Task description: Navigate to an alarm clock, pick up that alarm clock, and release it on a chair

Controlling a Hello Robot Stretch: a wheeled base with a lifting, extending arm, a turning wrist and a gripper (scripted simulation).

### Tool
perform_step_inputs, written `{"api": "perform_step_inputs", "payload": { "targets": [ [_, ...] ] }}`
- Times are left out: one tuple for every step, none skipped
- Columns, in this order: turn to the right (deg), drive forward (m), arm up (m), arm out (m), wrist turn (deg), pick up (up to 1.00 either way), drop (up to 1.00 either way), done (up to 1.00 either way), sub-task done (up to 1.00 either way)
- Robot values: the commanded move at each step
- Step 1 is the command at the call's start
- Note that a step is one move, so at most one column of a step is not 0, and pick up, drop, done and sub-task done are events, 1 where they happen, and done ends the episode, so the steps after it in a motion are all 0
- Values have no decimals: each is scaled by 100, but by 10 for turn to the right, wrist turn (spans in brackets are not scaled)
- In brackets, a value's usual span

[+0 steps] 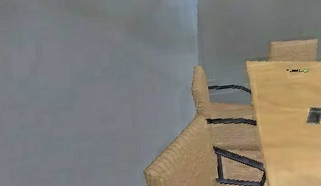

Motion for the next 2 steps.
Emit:
{"api": "perform_step_inputs", "payload": {
  "targets": [
    [0, 0, 0, 0, 450, 0, 0, 0, 0],
    [0, 0, 0, 0, 360, 0, 0, 0, 0]
  ]
}}
